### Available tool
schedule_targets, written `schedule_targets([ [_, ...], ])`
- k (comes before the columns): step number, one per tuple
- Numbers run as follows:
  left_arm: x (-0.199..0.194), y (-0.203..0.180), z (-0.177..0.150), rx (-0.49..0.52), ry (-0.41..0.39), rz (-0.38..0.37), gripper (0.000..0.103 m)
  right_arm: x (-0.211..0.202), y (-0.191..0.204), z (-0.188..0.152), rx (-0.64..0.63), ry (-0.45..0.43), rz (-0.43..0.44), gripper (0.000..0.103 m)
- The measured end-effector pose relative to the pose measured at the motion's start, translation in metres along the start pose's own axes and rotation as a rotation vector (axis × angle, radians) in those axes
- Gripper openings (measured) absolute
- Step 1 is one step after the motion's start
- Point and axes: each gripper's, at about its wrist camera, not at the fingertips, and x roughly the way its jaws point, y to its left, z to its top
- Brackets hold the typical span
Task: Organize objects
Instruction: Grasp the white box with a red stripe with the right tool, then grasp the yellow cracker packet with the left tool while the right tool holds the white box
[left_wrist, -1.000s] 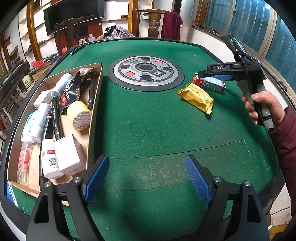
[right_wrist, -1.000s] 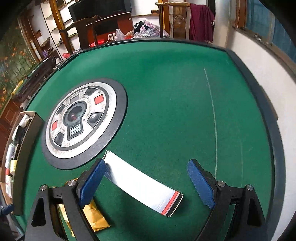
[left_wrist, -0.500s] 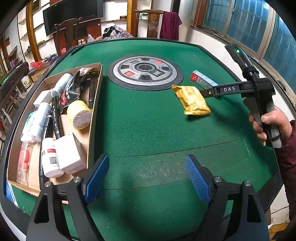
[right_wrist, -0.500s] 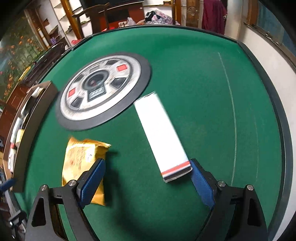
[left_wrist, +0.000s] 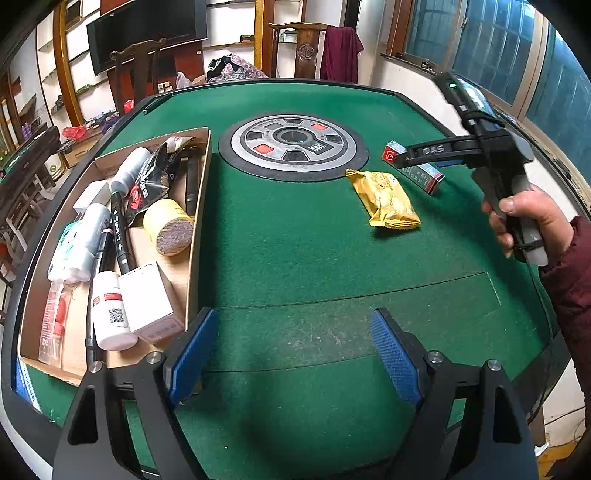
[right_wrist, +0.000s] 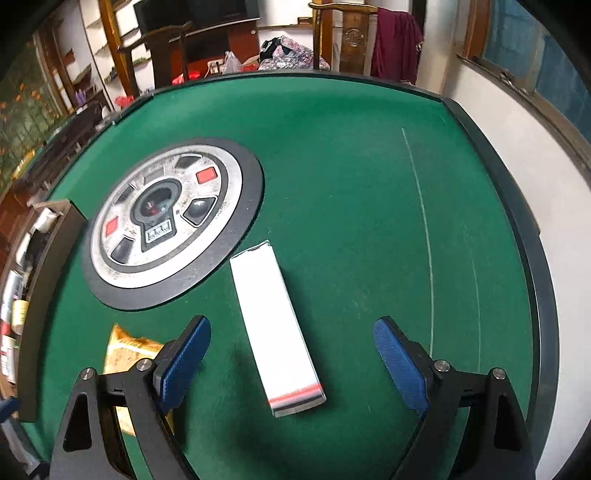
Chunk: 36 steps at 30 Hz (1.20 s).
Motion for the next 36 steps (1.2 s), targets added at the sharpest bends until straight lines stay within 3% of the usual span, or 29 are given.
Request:
schedule_targets([
  [4,0.001,0.003,0.001,-0.004,0.002,0.004,0.084,0.015,0.016,0.005,-0.064,0.01,-0.063,0.086],
  [6,0.001,0.005,0.001,-0.008,0.003,0.004,0.084,0.02,0.02,0.007,-0.077,0.027,-0.058,0.063],
  [9,0.003,0.005,0.001,-0.012,0.007,0.002,0.084,0.018,0.023,0.009,-0.072,0.026,-0.038,0.041],
  [12,0.004,0.005,0.0,-0.01,0.011,-0.003,0.084,0.018,0.023,0.009,-0.065,0.025,-0.044,0.032],
  [20,0.005,-0.001,0.011,-0.025,0.003,-0.081,0.084,0.007,-0.011,-0.012,0.033,0.02,-0.039,0.029],
  [27,0.026,-0.041,0.046,0.036,-0.042,-0.129,0.084,-0.02,-0.026,-0.056,0.05,0.004,-0.022,0.03],
  [30,0.046,-0.055,0.064,0.032,-0.034,-0.112,0.089,-0.028,-0.025,-0.07,0.044,-0.001,-0.013,0.03],
  [36,0.086,-0.075,0.09,0.037,-0.018,0.01,0.091,-0.034,-0.024,-0.086,0.05,-0.008,0.023,0.03],
])
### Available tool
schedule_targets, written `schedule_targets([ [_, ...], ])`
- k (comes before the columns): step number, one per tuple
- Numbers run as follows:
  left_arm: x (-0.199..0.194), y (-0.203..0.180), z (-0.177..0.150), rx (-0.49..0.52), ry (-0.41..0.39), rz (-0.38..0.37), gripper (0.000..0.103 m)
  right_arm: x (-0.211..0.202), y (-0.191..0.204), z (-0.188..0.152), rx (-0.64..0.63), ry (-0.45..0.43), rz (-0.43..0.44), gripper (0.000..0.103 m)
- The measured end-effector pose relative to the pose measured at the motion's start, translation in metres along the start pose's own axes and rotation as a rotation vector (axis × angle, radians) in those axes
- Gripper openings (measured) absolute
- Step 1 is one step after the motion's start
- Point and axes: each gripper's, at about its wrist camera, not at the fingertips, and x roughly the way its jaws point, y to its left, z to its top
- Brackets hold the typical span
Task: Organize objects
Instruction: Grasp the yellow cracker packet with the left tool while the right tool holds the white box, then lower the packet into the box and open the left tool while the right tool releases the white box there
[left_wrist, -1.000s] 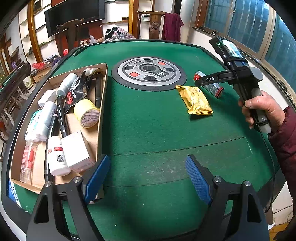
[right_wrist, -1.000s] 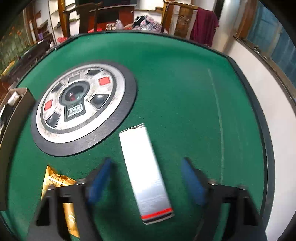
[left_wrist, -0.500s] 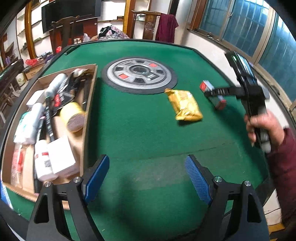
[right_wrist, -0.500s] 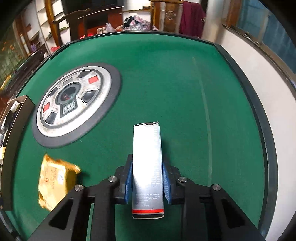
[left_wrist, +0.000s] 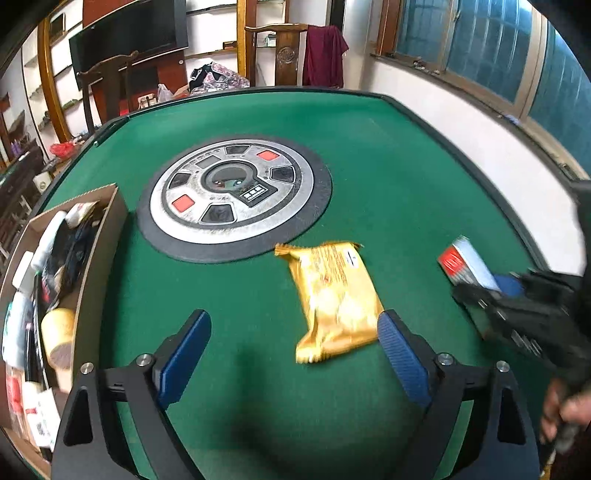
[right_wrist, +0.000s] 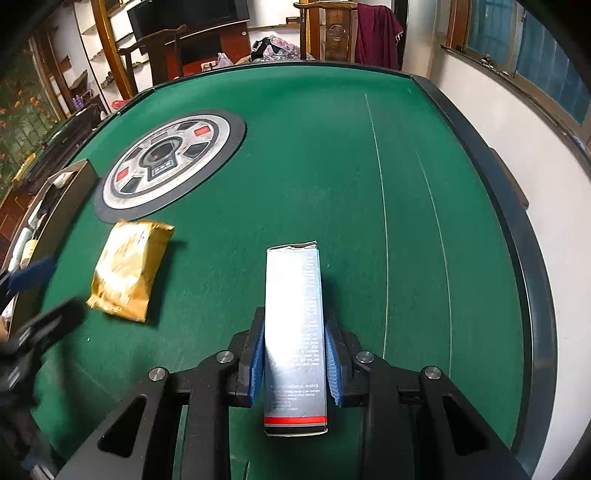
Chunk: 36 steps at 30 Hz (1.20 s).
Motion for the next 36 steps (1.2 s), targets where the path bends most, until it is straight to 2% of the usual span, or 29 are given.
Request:
schedule_targets([
  [8,0.039,-0.025,0.006,0.066,0.061,0.02,0.092,-0.007,-0.006,-0.011,0.021,-0.018,0.048,0.03],
  [15,0.048,-0.028,0.008,0.072,0.036,-0.014,0.093,-0.006,-0.005,-0.012,0.026,-0.028,0.05,0.031],
  [16,0.047,-0.027,0.007,0.076,0.028,-0.017,0.087,-0.006,-0.004,-0.012,0.026,-0.029,0.048,0.031],
  [19,0.039,-0.022,0.008,0.071,0.009,-0.026,0.043,-0.006,-0.004,-0.012,0.028,-0.031,0.044,0.032],
  [21,0.036,-0.015,0.009,0.043,0.024,-0.079,0.043,-0.006,-0.003,-0.012,0.028,-0.033,0.035,0.032],
  [27,0.016,-0.001,-0.003,0.005,0.008,-0.127,0.043,-0.005,0.002,-0.012,0.022,-0.032,0.004,0.03],
  [36,-0.047,0.028,-0.022,-0.078,-0.059,-0.208,0.043,-0.025,0.019,-0.014,0.047,-0.043,0.085,0.03],
])
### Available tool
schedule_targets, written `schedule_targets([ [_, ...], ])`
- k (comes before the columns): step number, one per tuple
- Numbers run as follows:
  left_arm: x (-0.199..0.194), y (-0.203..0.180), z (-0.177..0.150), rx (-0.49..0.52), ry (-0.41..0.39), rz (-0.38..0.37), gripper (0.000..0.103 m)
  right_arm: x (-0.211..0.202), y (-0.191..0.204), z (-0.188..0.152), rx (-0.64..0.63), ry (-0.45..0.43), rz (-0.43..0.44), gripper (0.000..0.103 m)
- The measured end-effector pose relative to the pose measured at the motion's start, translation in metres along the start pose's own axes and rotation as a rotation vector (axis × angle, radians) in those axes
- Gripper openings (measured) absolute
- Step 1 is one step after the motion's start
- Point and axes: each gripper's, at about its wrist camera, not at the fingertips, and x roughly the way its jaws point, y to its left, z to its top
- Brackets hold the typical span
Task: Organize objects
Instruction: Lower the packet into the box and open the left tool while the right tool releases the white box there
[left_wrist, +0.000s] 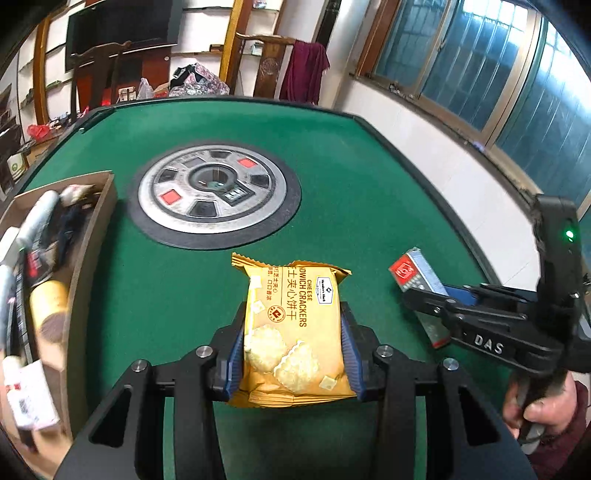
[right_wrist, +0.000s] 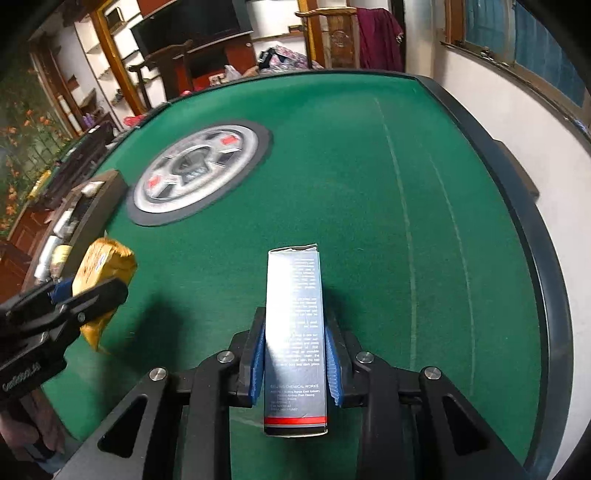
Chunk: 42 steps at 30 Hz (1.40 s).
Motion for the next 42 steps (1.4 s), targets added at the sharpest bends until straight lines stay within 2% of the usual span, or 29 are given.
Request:
schedule_targets([
  [3,-0.024,0.015,-0.005,-0.024,-0.023,-0.006,0.043,-0.011,0.019,0.003,-0.023,-0.01,0.041,0.03],
  [7,-0.053,0.042,-0.013,-0.056,-0.057,0.021,0.043,-0.023,0.055,0.008,-0.074,-0.022,0.086,0.03],
  [14,-0.1,0.103,-0.028,-0.11,-0.116,0.126,0.043,-0.027,0.13,0.016,-0.182,-0.016,0.163,0.03],
  [20,-0.123,0.162,-0.042,-0.196,-0.125,0.2,0.043,-0.02,0.195,0.024,-0.251,0.009,0.245,0.03],
  [25,-0.129,0.199,-0.053,-0.23,-0.122,0.271,0.043,0.0,0.249,0.034,-0.286,0.043,0.306,0.03],
  [29,-0.126,0.223,-0.056,-0.26,-0.112,0.29,0.043,0.016,0.279,0.04,-0.295,0.072,0.334,0.03],
  [34,-0.116,0.238,-0.057,-0.272,-0.1,0.297,0.043,0.042,0.311,0.048,-0.299,0.105,0.337,0.03],
  [42,-0.108,0.247,-0.058,-0.277,-0.099,0.281,0.044,0.081,0.341,0.064,-0.287,0.141,0.282,0.03],
])
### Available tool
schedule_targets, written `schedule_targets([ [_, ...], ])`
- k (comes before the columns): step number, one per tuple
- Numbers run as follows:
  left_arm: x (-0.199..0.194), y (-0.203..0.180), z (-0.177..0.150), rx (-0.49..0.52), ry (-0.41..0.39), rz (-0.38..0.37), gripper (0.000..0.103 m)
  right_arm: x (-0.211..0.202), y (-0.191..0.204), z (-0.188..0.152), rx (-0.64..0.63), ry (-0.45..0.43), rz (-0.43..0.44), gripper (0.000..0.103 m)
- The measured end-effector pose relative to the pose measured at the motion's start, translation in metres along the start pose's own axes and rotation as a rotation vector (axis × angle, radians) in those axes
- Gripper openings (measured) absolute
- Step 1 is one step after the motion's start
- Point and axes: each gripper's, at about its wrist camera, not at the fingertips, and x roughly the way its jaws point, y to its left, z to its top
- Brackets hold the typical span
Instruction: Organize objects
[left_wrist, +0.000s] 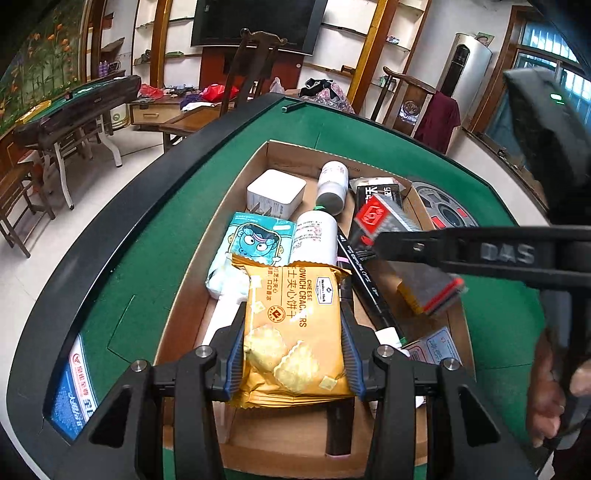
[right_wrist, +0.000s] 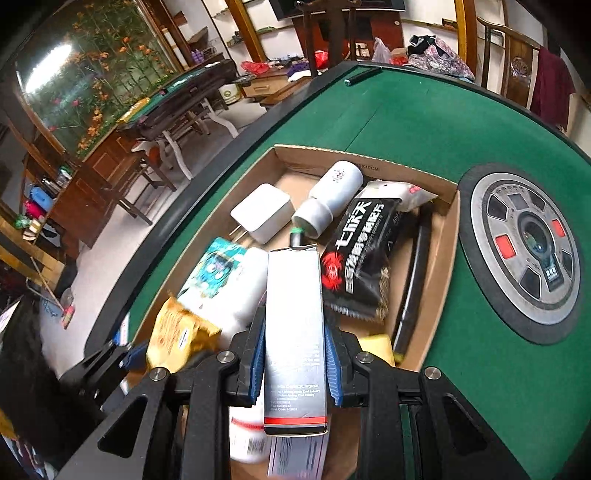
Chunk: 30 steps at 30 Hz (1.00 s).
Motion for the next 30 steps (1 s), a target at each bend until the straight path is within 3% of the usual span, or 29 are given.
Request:
schedule_targets([
  [13,0.006,0.001,-0.001,0.009,-0.013,0.0,0.046,0.027,-0.004,0.009,0.014,0.02,-0.053,0.03],
  [19,0.006,-0.002,-0.001,0.017,-0.015,-0.015,0.064,0.011,-0.001,0.004,0.008,-0.034,-0.061,0.032],
  [30,-0.026,-0.02,-0.003,0.049,-0.117,0.062,0.083,-0.059,-0.009,-0.022,0.02,-0.214,-0.056,0.067],
])
